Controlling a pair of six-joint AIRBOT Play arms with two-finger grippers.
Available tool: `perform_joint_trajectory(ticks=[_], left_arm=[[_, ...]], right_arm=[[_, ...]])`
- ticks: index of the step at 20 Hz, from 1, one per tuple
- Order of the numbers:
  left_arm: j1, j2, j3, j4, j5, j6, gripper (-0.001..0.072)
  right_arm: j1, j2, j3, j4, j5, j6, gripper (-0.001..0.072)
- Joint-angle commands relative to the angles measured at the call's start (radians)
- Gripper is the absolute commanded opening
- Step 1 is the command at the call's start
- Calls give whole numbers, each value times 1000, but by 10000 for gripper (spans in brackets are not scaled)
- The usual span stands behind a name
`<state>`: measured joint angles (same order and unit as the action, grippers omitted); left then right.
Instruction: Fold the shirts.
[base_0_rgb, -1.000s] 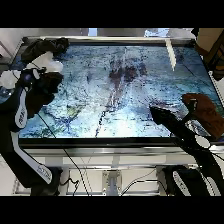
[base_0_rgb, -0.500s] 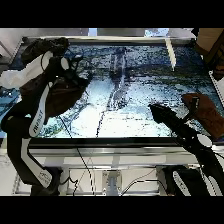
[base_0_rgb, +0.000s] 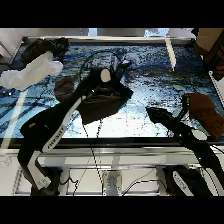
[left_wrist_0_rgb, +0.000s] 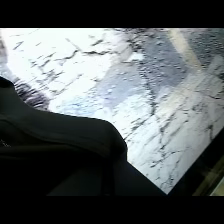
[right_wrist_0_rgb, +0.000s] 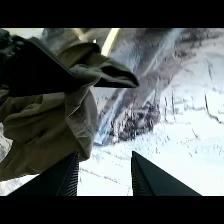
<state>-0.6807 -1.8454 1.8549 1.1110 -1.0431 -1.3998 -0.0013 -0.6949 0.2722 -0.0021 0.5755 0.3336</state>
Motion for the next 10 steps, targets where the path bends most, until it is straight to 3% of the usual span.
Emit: perform_joint_trajectory(ticks=[1, 5, 6, 7, 8, 10], left_arm=[[-111, -4, 1, -18, 63, -29, 13], [-148, -32, 1, -19, 61, -44, 17], [-148, -36, 1, -18, 59, -44, 110], [-148, -36, 1, -15, 61, -45, 301], [-148, -36, 2, -14, 62, -44, 420], [-145, -36, 2, 16, 61, -43, 431]], right_arm=[[1, -100, 1, -6, 30, 3, 404], [1, -121, 1, 32, 32, 2, 408], [1, -121, 1, 31, 29, 3, 413], [1, -121, 1, 32, 28, 4, 427], [1, -121, 1, 32, 28, 10, 430], [1, -121, 1, 32, 25, 13, 436]])
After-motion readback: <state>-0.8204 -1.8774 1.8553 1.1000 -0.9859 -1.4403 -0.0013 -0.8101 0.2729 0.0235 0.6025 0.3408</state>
